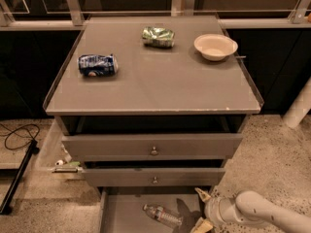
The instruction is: Pick water bottle from bottom drawer and place on counter
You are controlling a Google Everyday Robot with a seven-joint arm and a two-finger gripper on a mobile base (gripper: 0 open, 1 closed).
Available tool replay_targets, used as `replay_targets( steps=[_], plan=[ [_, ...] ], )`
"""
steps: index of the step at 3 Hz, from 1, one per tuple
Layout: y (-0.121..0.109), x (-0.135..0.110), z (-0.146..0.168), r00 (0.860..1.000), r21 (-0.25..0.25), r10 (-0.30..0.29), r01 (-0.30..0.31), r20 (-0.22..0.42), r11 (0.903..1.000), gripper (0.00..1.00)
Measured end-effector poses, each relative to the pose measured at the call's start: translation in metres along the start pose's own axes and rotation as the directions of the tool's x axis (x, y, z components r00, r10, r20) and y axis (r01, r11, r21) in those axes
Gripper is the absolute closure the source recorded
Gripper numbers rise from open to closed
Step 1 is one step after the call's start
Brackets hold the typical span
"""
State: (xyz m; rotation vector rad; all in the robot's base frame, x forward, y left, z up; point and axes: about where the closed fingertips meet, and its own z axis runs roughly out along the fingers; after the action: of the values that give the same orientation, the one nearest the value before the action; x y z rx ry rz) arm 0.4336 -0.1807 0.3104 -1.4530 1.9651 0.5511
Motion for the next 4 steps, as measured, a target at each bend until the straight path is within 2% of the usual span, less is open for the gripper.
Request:
replay_targets(
  steps=[1, 4],
  plan=[
    [0.003, 0.022, 0.036, 0.999, -0.017, 0.030, -0.030, -0.012, 0.9994, 0.00],
    [0.029, 0.038, 0.153, 0.998, -0.049, -0.029, 0.026, -0.063, 0.9985, 0.00]
  ],
)
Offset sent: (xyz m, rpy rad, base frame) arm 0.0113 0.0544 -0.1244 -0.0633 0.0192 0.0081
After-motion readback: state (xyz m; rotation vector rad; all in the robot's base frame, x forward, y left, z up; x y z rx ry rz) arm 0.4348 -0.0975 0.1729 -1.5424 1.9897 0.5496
